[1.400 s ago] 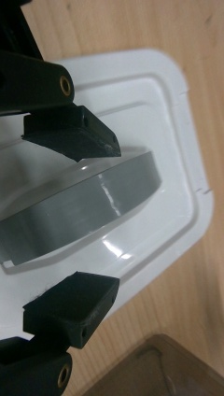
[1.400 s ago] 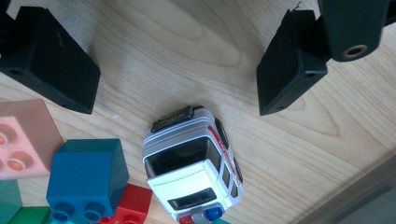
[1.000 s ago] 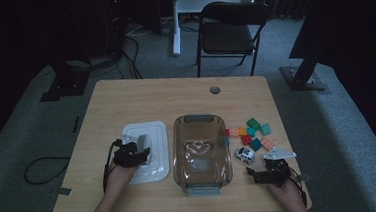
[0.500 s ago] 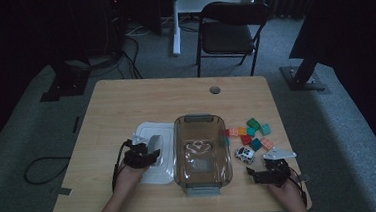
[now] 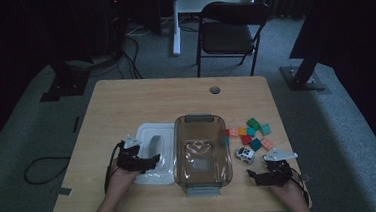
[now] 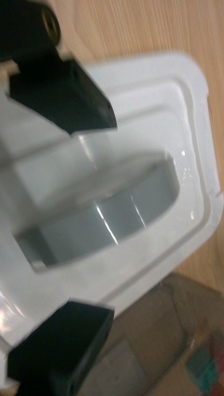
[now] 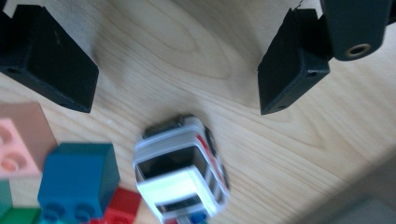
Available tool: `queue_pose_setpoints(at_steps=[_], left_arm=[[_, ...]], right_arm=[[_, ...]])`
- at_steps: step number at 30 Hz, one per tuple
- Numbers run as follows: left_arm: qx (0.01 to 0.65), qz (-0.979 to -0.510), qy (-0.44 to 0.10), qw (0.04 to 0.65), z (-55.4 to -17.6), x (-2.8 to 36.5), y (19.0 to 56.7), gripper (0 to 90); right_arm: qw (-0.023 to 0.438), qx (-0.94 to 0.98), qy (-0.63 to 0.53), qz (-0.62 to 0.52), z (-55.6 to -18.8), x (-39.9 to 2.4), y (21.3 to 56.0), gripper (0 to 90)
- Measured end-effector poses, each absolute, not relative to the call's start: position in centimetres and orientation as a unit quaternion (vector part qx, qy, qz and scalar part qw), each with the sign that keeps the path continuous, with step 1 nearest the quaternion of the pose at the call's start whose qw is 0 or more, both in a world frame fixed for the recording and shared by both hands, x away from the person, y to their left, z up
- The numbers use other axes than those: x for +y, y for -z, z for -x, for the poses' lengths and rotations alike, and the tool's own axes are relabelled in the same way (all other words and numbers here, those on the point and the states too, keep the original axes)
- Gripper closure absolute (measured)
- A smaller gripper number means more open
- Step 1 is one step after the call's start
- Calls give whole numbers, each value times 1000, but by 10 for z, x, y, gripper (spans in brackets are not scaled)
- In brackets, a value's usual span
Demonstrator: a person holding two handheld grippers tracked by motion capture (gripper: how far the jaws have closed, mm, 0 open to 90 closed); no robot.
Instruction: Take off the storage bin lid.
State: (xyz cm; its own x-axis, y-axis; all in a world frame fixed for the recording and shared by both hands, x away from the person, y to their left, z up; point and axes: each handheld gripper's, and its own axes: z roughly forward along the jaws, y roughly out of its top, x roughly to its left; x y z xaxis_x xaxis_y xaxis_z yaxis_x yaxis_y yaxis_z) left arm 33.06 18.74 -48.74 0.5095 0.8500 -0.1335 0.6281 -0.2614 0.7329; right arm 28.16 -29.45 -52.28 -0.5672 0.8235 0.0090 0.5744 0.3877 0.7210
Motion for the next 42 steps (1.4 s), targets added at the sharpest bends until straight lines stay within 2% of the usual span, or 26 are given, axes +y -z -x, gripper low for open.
queue_pose_setpoints(at_steps=[2,8,14,19,21,24,27,29,33,42], left_arm=[[476,-779,-144,381,-330,193,486,5],[495,-763,-169,381,-326,236,486,5],[536,-719,-195,396,-326,263,491,5],[550,-718,-201,377,-325,283,500,6],[565,-712,-209,361,-325,289,504,36],[577,-710,-248,318,-325,297,508,36],[599,-695,-236,319,-328,306,513,34],[611,-695,-237,296,-329,309,516,27],[617,-697,-217,294,-330,316,520,3],[604,-707,-242,276,-333,312,524,6]], right_arm=[[177,812,-355,-427,-281,-295,521,120],[184,811,-382,-404,-282,-290,500,132],[185,817,-384,-388,-289,-288,492,158],[177,825,-376,-383,-297,-286,495,176],[174,829,-374,-378,-300,-284,496,177],[169,830,-378,-374,-303,-282,495,177],[167,832,-378,-370,-307,-281,496,180],[166,835,-373,-368,-310,-280,497,179],[161,839,-369,-365,-315,-279,499,190],[150,846,-358,-365,-322,-279,505,215]])
